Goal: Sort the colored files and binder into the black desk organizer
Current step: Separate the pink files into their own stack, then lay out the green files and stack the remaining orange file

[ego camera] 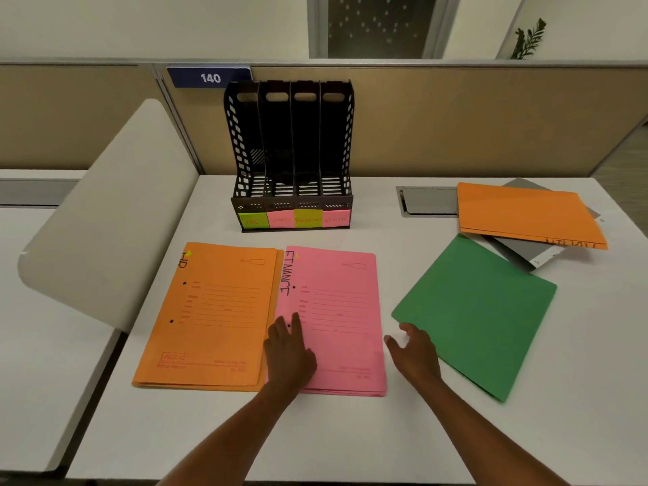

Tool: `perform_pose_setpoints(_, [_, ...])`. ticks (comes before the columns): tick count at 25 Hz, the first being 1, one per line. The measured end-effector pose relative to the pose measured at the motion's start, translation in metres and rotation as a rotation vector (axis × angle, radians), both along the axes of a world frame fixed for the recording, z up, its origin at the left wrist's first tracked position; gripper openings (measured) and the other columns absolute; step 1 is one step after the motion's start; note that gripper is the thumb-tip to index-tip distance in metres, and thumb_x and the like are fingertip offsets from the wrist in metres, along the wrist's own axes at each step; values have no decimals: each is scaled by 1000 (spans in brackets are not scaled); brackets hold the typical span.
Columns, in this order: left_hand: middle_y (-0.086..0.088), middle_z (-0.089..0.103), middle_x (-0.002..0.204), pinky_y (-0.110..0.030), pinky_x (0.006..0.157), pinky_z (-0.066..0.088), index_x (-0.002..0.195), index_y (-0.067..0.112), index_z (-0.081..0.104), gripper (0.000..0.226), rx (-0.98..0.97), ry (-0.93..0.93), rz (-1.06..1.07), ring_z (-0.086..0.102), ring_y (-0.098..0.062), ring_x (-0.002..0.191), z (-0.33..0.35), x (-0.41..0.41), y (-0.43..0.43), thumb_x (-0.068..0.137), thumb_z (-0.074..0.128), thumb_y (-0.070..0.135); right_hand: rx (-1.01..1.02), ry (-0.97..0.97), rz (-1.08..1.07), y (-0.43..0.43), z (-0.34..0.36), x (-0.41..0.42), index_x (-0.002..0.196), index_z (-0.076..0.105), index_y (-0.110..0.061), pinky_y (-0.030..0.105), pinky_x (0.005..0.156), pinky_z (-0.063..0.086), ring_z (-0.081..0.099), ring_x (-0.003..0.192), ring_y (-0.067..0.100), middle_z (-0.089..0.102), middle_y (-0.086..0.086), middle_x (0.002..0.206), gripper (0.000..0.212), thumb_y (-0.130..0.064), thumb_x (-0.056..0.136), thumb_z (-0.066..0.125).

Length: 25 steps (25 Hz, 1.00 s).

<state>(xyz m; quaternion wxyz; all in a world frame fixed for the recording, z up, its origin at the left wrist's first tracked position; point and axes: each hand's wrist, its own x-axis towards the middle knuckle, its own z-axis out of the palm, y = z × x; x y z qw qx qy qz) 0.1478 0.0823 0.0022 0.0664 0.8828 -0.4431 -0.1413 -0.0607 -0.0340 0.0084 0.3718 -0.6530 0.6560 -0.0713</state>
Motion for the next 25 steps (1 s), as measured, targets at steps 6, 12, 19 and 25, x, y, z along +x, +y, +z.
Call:
perform_pose_setpoints(6, [-11, 13, 163, -48, 120, 19, 156, 21, 13, 84, 68, 186, -357, 15, -32, 148, 0, -78, -53, 89, 59, 44, -106, 90, -222, -25, 12, -81, 137, 54, -10, 45, 100, 47, 52, 124, 39, 53, 21, 135, 55, -33, 89, 69])
perform_pose_setpoints(12, [-8, -5, 166, -47, 124, 9, 158, 24, 6, 88, 136, 179, -637, -2, -28, 153, -6, -147, -89, 91, 58, 47, 40, 48, -497, -41, 8, -160, 146, 40, -11, 49, 103, 46, 49, 126, 43, 46, 23, 140, 69, -34, 88, 70])
perform_pose_setpoints(19, [-7, 2, 166, -46, 124, 1, 158, 23, 7, 95, 267, 185, -708, -1, -25, 153, -15, -183, -102, 86, 54, 63, 466, -712, -858, -57, -4, -190, 109, 62, -4, 48, 82, 57, 67, 97, 35, 68, 20, 116, 17, -14, 95, 63])
perform_pose_setpoints(25, [-7, 42, 142, -42, 112, 31, 152, 21, 25, 106, 34, -10, -751, 39, -28, 130, 37, -192, -123, 70, 44, 86, 498, -793, -637, -65, 27, -171, 112, 61, -8, 34, 62, 57, 69, 84, 27, 72, 13, 97, 18, -12, 95, 61])
